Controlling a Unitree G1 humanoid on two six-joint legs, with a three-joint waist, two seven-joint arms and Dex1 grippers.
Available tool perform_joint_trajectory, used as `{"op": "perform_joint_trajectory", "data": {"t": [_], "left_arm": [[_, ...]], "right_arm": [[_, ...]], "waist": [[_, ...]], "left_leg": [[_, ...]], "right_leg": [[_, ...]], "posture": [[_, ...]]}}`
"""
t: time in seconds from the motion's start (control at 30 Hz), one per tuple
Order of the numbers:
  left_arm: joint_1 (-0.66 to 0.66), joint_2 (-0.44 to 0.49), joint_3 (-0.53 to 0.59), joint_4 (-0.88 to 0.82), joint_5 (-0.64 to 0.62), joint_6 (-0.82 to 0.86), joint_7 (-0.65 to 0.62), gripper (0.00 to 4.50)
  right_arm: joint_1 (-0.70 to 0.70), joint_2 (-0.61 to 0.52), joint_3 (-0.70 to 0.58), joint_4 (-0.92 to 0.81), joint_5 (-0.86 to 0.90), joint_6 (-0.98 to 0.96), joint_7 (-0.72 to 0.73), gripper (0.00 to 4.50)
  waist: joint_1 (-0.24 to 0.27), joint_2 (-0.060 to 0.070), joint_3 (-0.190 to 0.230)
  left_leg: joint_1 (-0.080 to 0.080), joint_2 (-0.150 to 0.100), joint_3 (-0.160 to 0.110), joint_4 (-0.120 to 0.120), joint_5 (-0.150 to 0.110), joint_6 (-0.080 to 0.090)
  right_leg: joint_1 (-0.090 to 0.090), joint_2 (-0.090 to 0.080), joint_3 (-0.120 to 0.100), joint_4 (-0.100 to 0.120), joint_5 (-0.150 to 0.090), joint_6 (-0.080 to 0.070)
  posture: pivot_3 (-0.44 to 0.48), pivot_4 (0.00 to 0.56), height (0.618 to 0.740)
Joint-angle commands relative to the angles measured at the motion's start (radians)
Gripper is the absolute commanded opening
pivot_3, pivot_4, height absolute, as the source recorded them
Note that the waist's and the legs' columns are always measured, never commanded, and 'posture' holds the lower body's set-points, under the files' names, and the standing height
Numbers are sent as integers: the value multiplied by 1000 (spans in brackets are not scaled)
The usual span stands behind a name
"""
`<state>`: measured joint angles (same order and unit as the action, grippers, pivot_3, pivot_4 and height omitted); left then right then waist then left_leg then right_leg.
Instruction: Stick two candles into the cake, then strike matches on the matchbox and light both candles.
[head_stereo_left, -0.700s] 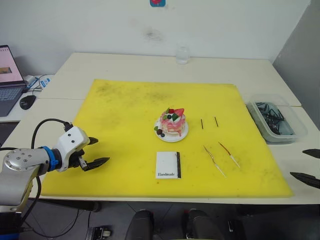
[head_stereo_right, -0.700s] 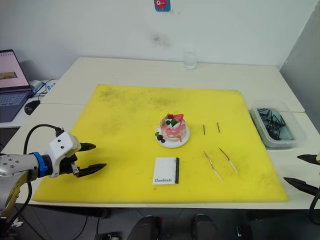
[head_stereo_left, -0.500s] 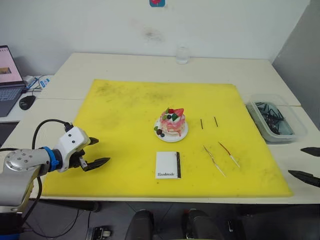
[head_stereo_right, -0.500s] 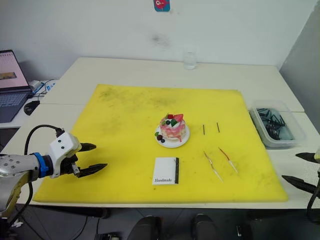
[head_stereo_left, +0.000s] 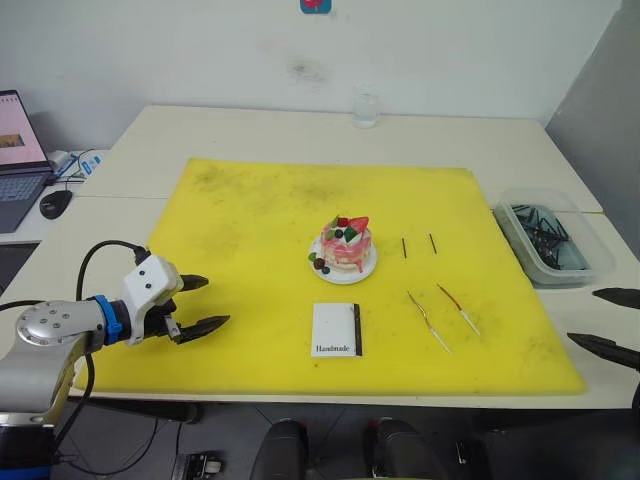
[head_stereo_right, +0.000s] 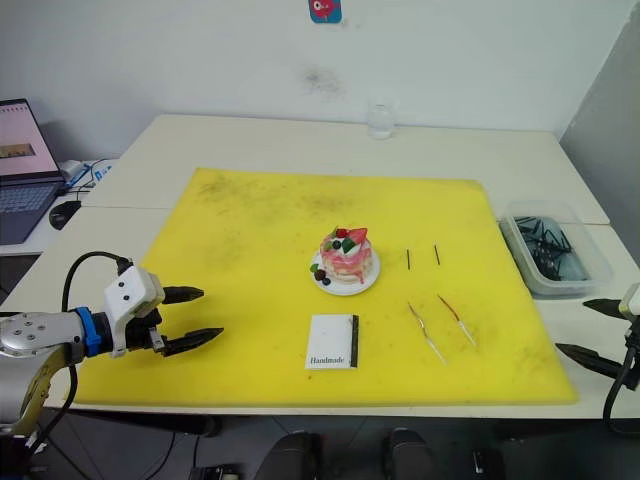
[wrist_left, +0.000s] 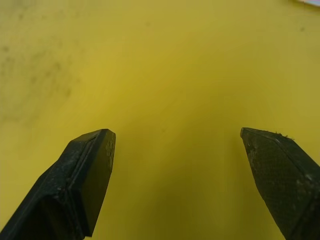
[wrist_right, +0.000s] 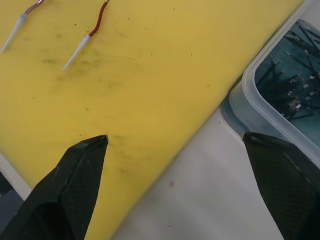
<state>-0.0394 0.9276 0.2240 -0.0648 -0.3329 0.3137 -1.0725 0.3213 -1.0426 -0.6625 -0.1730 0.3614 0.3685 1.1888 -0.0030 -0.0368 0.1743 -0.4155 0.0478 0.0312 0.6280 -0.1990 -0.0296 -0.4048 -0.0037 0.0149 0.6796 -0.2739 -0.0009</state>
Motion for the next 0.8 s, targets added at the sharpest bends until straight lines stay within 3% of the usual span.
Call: {"op": "perform_joint_trajectory", "data": {"t": [0.03, 0.23, 0.4, 0.63, 0.8], "left_arm": [[-25, 15, 21, 21, -2, -41, -18, 4458], [-16, 21, 6, 42, 18, -66, -26, 4458], [-1, -2, -18, -36, -23, -16, -51, 4458], [-10, -79, -125, -319, -159, 135, -40, 4458], [-68, -129, -238, -482, -235, 238, -16, 4458]], "right_arm": [[-17, -3, -10, 3, -6, -26, -6, 4500], [-49, 11, 8, 14, -13, -58, -30, 4500], [-54, 49, -1, -56, 16, -18, -67, 4500], [-15, 97, -4, -283, 101, 174, -146, 4500], [-18, 126, 74, -440, 101, 337, -297, 4500]], "waist": [[0, 0, 0], [-1, 0, 0], [-1, 0, 0], [0, 0, 0], [1, 0, 0]], "left_leg": [[0, 0, 0, 0, 0, 0], [0, 0, 0, 0, 0, 0], [0, 0, 0, 0, 0, 0], [0, 0, 0, 1, 0, 0], [0, 0, -1, 1, 0, 0]], "right_leg": [[0, 0, 0, 0, 0, 0], [0, 0, 0, 0, 0, 1], [0, 0, 0, 0, 0, 1], [0, 0, 1, 1, 1, 2], [1, 1, 0, 1, 1, 2]], "posture": [[0, 150, 740], [0, 150, 740], [0, 150, 740], [0, 150, 740], [0, 150, 740]]}}
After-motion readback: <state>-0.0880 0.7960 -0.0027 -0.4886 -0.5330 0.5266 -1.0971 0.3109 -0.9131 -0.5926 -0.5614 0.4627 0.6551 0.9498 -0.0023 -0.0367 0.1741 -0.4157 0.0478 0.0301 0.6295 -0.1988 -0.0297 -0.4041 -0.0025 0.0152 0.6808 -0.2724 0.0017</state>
